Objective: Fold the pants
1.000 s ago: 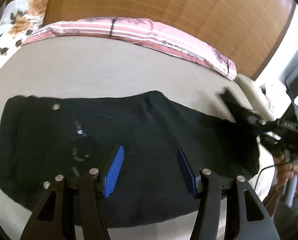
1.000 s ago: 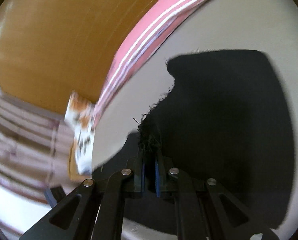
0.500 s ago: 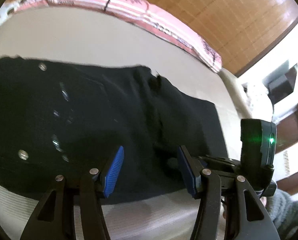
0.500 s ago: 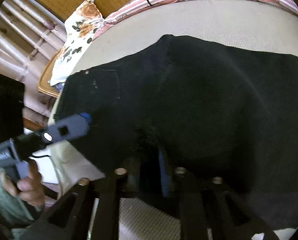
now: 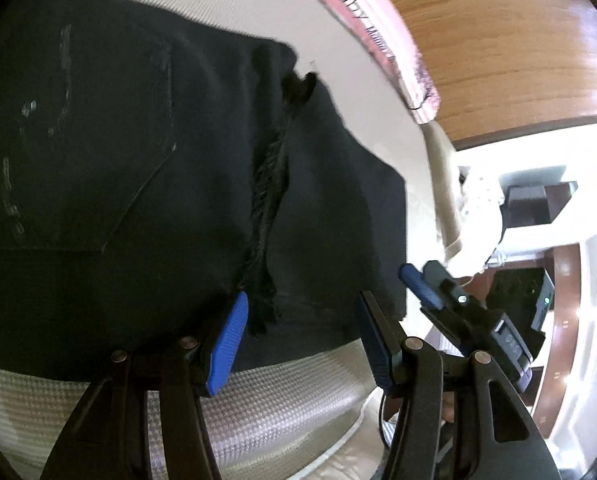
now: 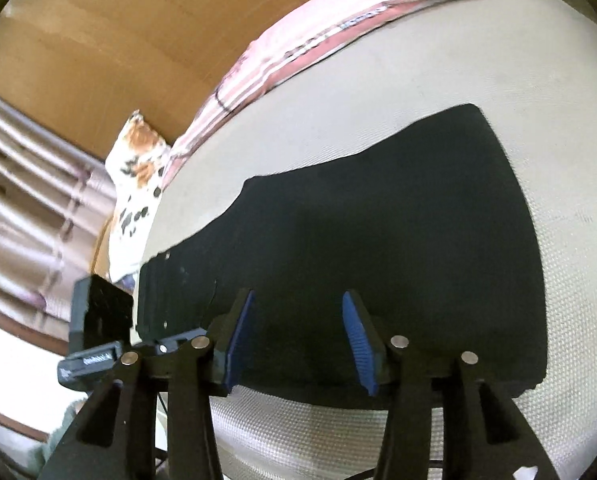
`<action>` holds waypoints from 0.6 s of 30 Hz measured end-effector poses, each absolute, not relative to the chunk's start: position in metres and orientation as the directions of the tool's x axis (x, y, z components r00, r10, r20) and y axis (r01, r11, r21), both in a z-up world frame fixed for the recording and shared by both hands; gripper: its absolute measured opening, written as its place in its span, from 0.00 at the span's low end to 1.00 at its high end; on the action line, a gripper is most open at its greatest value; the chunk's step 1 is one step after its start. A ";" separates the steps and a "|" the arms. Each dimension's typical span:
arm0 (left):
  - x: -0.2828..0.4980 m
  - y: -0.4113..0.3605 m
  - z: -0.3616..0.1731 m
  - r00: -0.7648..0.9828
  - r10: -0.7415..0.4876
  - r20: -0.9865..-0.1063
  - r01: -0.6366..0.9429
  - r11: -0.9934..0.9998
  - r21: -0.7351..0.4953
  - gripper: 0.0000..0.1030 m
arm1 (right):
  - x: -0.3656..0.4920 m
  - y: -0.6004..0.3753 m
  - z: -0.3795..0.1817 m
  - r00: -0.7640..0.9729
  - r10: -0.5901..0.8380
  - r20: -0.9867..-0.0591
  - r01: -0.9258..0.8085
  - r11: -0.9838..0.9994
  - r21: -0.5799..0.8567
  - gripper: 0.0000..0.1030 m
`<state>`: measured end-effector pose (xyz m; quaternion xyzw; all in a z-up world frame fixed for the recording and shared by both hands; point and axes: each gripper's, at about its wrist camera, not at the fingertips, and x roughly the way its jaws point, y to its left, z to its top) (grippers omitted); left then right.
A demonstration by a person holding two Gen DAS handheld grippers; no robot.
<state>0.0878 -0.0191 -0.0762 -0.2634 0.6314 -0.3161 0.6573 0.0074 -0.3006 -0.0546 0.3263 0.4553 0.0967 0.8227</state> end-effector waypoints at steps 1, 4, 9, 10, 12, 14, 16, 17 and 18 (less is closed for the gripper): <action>0.088 -0.020 -0.078 0.002 -0.743 -0.669 0.077 0.667 -0.741 0.55 | 0.007 -0.303 -0.057 0.567 0.457 -0.685 0.146 0.763 0.630 0.43; 0.088 -0.023 -0.084 -0.010 -0.734 -0.679 0.056 0.678 -0.733 0.54 | 0.007 -0.307 -0.063 0.563 0.463 -0.684 0.159 0.752 0.640 0.43; 0.088 -0.036 -0.087 -0.026 -0.725 -0.688 0.062 0.686 -0.725 0.53 | 0.005 -0.310 -0.069 0.554 0.470 -0.688 0.172 0.744 0.646 0.43; 0.087 -0.036 -0.087 -0.025 -0.721 -0.692 0.066 0.690 -0.721 0.50 | 0.005 -0.311 -0.069 0.556 0.468 -0.687 0.174 0.743 0.646 0.43; 0.087 -0.039 -0.089 -0.034 -0.719 -0.695 0.060 0.692 -0.719 0.30 | 0.005 -0.313 -0.068 0.559 0.466 -0.686 0.176 0.741 0.648 0.43; 0.086 -0.041 -0.094 -0.045 -0.715 -0.698 0.046 0.696 -0.716 0.22 | 0.004 -0.313 -0.068 0.562 0.462 -0.686 0.183 0.740 0.648 0.43; 0.086 -0.041 -0.095 -0.040 -0.710 -0.703 0.039 0.702 -0.711 0.21 | 0.003 -0.315 -0.069 0.561 0.458 -0.689 0.191 0.739 0.646 0.43; 0.087 -0.041 -0.094 -0.036 -0.710 -0.703 0.035 0.702 -0.711 0.21 | 0.003 -0.316 -0.069 0.560 0.454 -0.693 0.196 0.740 0.644 0.43; 0.088 -0.041 -0.094 -0.033 -0.708 -0.705 0.033 0.704 -0.709 0.21 | 0.003 -0.316 -0.070 0.560 0.451 -0.695 0.201 0.740 0.642 0.43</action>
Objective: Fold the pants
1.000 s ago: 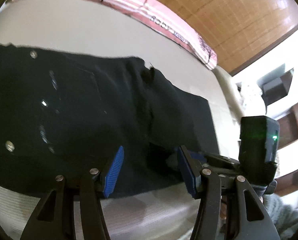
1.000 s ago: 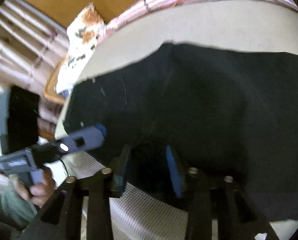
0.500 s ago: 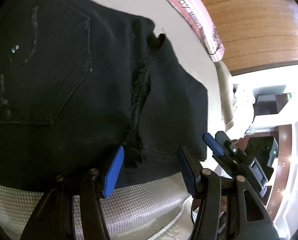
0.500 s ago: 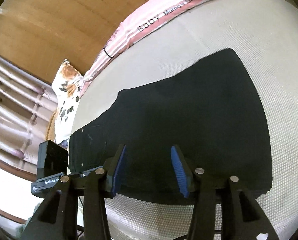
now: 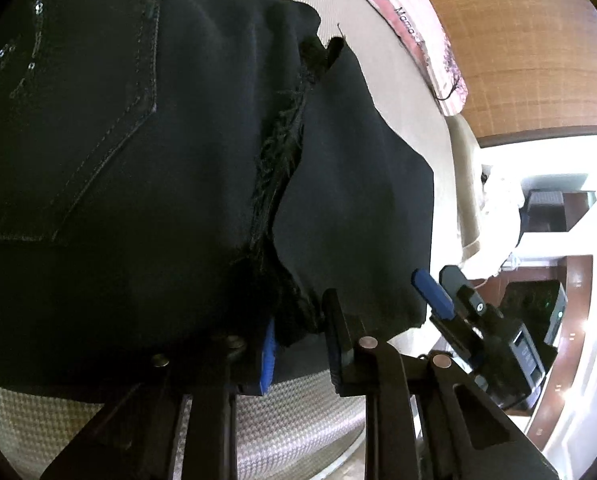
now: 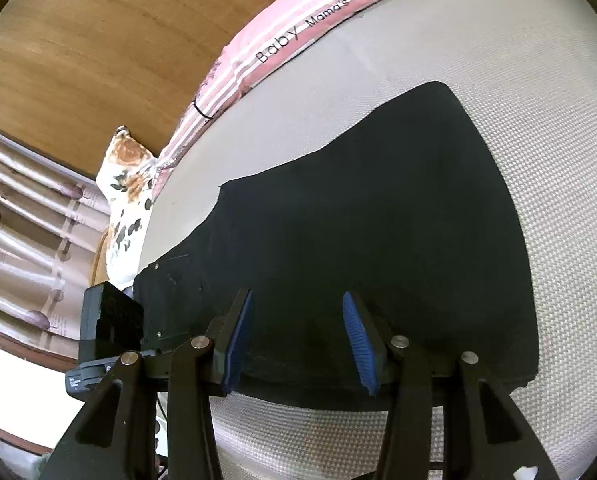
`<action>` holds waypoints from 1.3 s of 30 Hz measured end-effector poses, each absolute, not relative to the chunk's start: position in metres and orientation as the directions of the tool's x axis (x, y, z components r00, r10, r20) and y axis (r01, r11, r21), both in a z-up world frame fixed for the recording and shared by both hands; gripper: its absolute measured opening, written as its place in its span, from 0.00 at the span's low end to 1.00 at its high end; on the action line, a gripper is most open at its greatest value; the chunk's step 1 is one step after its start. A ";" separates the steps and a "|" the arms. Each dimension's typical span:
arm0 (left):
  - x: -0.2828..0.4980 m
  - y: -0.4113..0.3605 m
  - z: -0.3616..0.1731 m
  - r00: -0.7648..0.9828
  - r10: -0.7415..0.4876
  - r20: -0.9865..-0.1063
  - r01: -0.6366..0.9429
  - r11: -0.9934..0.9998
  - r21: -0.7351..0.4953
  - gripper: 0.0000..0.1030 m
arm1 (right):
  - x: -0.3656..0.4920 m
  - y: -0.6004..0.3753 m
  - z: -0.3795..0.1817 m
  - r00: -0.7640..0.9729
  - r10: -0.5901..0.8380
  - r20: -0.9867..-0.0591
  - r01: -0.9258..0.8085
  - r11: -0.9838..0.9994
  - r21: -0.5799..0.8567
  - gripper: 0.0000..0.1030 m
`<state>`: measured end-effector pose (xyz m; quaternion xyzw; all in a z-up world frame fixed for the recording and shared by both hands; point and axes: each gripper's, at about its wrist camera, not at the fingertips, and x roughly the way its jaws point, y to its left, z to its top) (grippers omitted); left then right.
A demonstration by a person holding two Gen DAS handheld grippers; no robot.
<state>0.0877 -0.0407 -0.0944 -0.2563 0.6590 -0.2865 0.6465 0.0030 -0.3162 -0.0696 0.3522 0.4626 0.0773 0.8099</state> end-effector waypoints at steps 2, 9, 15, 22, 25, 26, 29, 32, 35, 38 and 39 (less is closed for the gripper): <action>0.090 -0.041 -0.092 -0.022 -0.700 -0.713 0.030 0.713 -0.701 0.21 | 0.003 -0.317 -0.070 0.554 0.440 -0.707 0.212 0.747 0.631 0.43; 0.084 -0.034 -0.079 0.045 -0.688 -0.725 0.083 0.726 -0.683 0.08 | 0.000 -0.320 -0.074 0.524 0.393 -0.756 0.250 0.777 0.577 0.43; 0.067 -0.034 -0.062 0.109 -0.630 -0.769 0.193 0.773 -0.605 0.07 | -0.006 -0.321 -0.071 0.500 0.356 -0.790 0.251 0.813 0.526 0.45; 0.068 -0.039 -0.081 0.107 -0.543 -0.833 0.221 0.830 -0.512 0.09 | -0.003 -0.310 -0.085 0.456 0.341 -0.822 0.227 0.849 0.478 0.45; 0.066 -0.044 -0.072 0.130 -0.496 -0.858 0.274 0.850 -0.450 0.16 | -0.001 -0.310 -0.080 0.453 0.346 -0.821 0.209 0.854 0.476 0.47; 0.066 -0.043 -0.069 0.141 -0.481 -0.866 0.280 0.858 -0.431 0.20 | 0.000 -0.311 -0.077 0.457 0.348 -0.819 0.200 0.857 0.476 0.47; 0.068 -0.038 -0.053 0.236 -0.417 -0.878 0.314 0.888 -0.337 0.21 | 0.008 -0.318 -0.061 0.507 0.279 -0.816 0.181 0.891 0.417 0.47; 0.074 -0.037 -0.039 0.332 -0.374 -0.866 0.339 0.904 -0.261 0.22 | 0.024 -0.327 -0.049 0.545 0.207 -0.813 0.175 0.920 0.352 0.47; 0.084 -0.051 -0.029 0.408 -0.382 -0.829 0.400 0.891 -0.213 0.28 | 0.045 -0.338 -0.047 0.567 0.123 -0.814 0.188 0.943 0.274 0.47; 0.096 -0.072 -0.029 0.431 -0.399 -0.809 0.446 0.874 -0.194 0.30 | 0.069 -0.347 -0.056 0.552 0.077 -0.830 0.198 0.955 0.221 0.40; 0.101 -0.078 -0.031 0.434 -0.406 -0.805 0.457 0.868 -0.191 0.31 | 0.075 -0.350 -0.059 0.544 0.068 -0.836 0.206 0.955 0.212 0.38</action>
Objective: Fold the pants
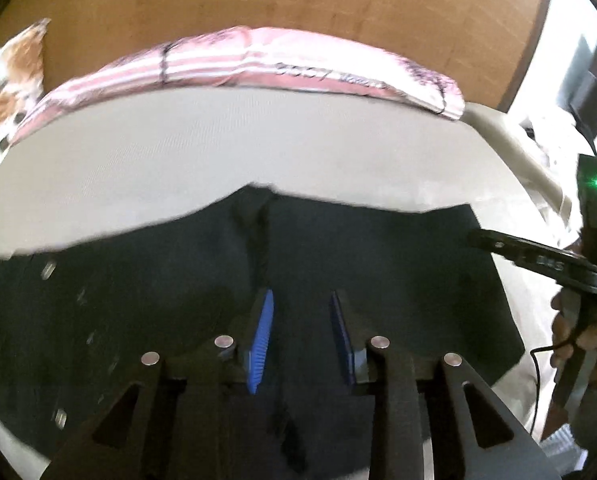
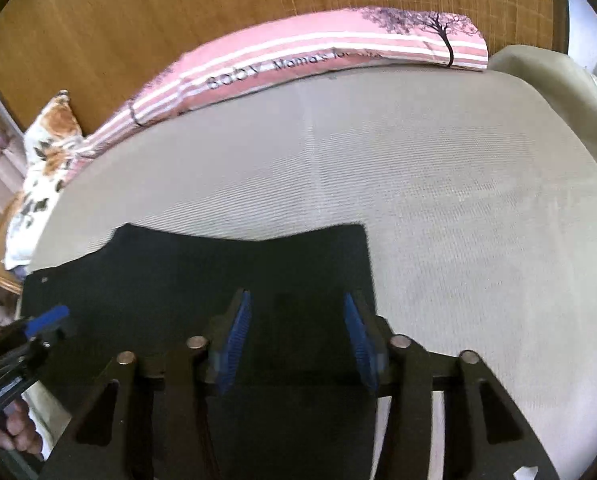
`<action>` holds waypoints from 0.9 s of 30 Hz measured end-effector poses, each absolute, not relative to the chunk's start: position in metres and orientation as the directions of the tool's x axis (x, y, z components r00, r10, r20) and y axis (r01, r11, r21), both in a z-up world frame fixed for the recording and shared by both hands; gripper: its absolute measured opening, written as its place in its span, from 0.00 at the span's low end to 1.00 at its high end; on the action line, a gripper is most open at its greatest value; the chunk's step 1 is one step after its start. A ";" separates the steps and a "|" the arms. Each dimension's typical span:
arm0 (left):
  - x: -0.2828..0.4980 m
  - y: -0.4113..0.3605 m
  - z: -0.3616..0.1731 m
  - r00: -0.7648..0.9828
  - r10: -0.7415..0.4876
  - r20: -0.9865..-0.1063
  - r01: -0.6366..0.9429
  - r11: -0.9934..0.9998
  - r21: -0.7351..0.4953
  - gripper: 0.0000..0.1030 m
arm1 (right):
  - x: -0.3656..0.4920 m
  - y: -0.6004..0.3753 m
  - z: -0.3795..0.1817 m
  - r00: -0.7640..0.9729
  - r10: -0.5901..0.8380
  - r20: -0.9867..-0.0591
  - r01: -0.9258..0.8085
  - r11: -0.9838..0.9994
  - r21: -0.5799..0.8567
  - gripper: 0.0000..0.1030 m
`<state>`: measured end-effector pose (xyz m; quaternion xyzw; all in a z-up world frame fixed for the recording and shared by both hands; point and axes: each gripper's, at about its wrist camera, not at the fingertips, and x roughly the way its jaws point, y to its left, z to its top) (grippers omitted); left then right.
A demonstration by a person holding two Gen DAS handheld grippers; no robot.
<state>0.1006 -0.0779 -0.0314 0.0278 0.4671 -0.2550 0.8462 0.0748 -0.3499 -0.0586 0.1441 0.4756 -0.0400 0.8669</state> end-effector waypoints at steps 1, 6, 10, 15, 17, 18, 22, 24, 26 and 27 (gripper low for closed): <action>0.107 -0.085 -0.034 0.435 -0.412 -0.801 0.466 0.864 -0.191 0.31 | 0.081 -0.354 -0.063 0.539 0.062 -0.840 0.215 0.954 0.208 0.37; 0.138 -0.110 -0.058 0.409 -0.408 -0.816 0.463 0.864 -0.200 0.31 | 0.099 -0.356 -0.071 0.546 0.002 -0.838 0.214 0.966 0.142 0.36; 0.154 -0.109 -0.074 0.409 -0.393 -0.823 0.451 0.872 -0.192 0.31 | 0.104 -0.355 -0.076 0.539 -0.023 -0.842 0.204 0.973 0.104 0.36; 0.155 -0.112 -0.076 0.408 -0.384 -0.828 0.466 0.867 -0.173 0.31 | 0.103 -0.348 -0.077 0.538 -0.054 -0.841 0.187 0.981 0.056 0.38; 0.150 -0.114 -0.075 0.416 -0.366 -0.832 0.476 0.868 -0.144 0.32 | 0.102 -0.349 -0.074 0.535 -0.055 -0.843 0.197 0.978 0.061 0.38; 0.147 -0.114 -0.074 0.420 -0.354 -0.836 0.476 0.870 -0.129 0.40 | 0.099 -0.348 -0.071 0.538 -0.051 -0.841 0.204 0.976 0.071 0.38; 0.125 -0.105 -0.074 0.415 -0.321 -0.851 0.492 0.866 -0.087 0.50 | 0.079 -0.341 -0.065 0.543 -0.019 -0.839 0.193 0.976 0.103 0.38; 0.114 -0.102 -0.073 0.425 -0.311 -0.850 0.502 0.863 -0.065 0.51 | 0.067 -0.333 -0.064 0.536 -0.013 -0.844 0.178 0.979 0.098 0.38; 0.102 -0.096 -0.071 0.431 -0.306 -0.849 0.503 0.862 -0.055 0.51 | 0.055 -0.326 -0.066 0.526 -0.002 -0.850 0.164 0.981 0.099 0.38; 0.097 -0.094 -0.071 0.433 -0.303 -0.849 0.502 0.863 -0.052 0.51 | 0.049 -0.322 -0.068 0.517 0.006 -0.856 0.160 0.982 0.104 0.38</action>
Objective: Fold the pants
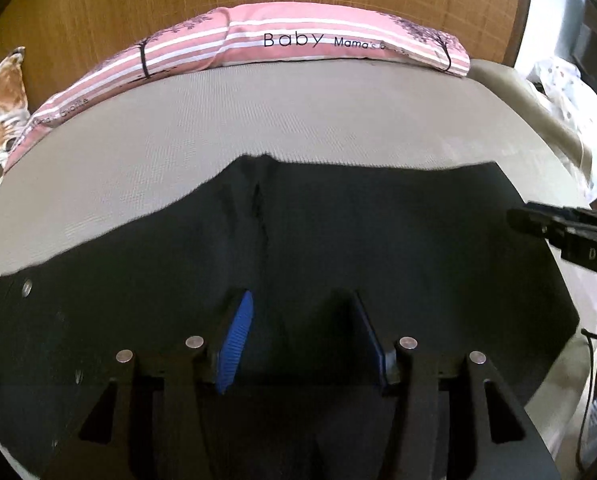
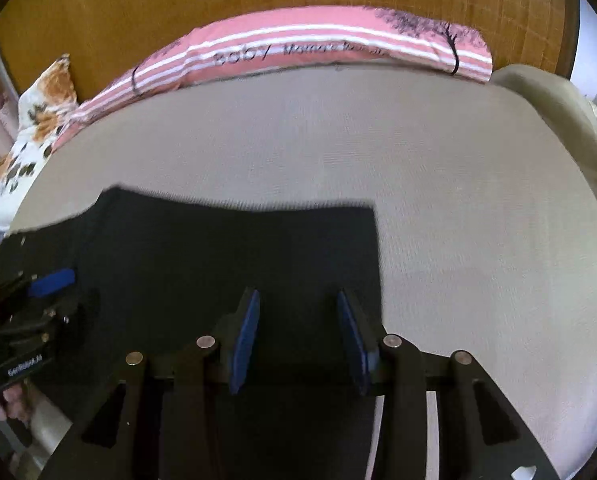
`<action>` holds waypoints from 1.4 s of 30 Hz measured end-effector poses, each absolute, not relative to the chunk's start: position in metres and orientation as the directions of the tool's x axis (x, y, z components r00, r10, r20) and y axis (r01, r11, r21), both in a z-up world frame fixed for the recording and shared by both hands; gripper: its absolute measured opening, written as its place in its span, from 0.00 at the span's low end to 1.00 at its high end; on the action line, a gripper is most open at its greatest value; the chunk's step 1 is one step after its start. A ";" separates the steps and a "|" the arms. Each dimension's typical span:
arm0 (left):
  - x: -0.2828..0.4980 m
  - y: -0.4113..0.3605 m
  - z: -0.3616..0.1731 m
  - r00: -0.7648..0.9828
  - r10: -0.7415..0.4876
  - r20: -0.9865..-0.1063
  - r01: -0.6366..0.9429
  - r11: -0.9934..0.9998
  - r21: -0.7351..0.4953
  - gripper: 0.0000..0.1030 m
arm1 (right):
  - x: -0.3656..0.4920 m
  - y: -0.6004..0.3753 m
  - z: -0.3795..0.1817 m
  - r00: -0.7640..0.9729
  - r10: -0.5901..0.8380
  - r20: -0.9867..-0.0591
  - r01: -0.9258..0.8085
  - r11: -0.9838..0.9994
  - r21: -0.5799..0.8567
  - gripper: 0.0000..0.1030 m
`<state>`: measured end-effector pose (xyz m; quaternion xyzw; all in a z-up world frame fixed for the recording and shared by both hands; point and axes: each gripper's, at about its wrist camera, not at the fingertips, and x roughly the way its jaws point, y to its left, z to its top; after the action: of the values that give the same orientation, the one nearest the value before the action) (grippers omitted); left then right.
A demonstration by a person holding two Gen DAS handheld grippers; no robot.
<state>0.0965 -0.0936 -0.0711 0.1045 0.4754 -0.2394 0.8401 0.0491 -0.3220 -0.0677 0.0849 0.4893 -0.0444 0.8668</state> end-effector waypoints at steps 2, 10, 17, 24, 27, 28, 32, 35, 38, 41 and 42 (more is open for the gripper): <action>0.086 -0.088 -0.072 0.434 -0.298 -0.850 0.502 0.864 -0.046 0.51 | 0.038 -0.315 -0.072 0.499 0.019 -0.866 0.155 0.982 0.111 0.38; 0.055 -0.066 -0.072 0.446 -0.261 -0.856 0.476 0.879 -0.020 0.51 | 0.009 -0.277 -0.077 0.477 0.070 -0.876 0.095 0.987 0.131 0.46; 0.040 -0.021 -0.047 0.496 -0.247 -0.833 0.372 0.927 -0.053 0.52 | 0.011 -0.231 -0.078 0.455 0.151 -0.878 -0.012 0.987 0.163 0.46; 0.039 0.065 -0.017 0.546 -0.283 -0.788 0.167 0.959 -0.229 0.55 | 0.024 -0.177 -0.078 0.419 0.217 -0.882 -0.142 0.975 0.173 0.46; 0.036 0.109 -0.013 0.576 -0.276 -0.769 0.042 0.950 -0.310 0.55 | 0.029 -0.163 -0.078 0.404 0.236 -0.884 -0.177 0.968 0.177 0.48; 0.035 0.125 -0.014 0.584 -0.271 -0.766 -0.003 0.942 -0.335 0.55 | 0.031 -0.160 -0.077 0.398 0.249 -0.883 -0.185 0.965 0.188 0.51; 0.029 0.174 -0.028 0.586 -0.274 -0.763 -0.156 0.885 -0.438 0.55 | 0.036 -0.150 -0.074 0.370 0.322 -0.871 -0.207 0.943 0.261 0.63; 0.024 0.195 -0.044 0.572 -0.304 -0.762 -0.222 0.836 -0.501 0.55 | 0.037 -0.147 -0.069 0.367 0.361 -0.857 -0.203 0.931 0.304 0.69; 0.023 0.205 -0.061 0.551 -0.351 -0.757 -0.263 0.788 -0.557 0.55 | 0.037 -0.148 -0.066 0.368 0.376 -0.850 -0.197 0.925 0.324 0.69; 0.024 0.215 -0.078 0.544 -0.412 -0.731 -0.296 0.721 -0.627 0.55 | 0.037 -0.149 -0.064 0.378 0.368 -0.850 -0.188 0.929 0.318 0.69; 0.024 0.217 -0.083 0.543 -0.422 -0.726 -0.309 0.704 -0.639 0.55 | 0.036 -0.151 -0.063 0.379 0.368 -0.849 -0.185 0.929 0.320 0.69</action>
<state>0.0237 0.2170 -0.0827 -0.3830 0.4769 -0.0357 0.7903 0.0363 -0.1505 -0.0632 0.0859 0.5315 0.1675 0.8259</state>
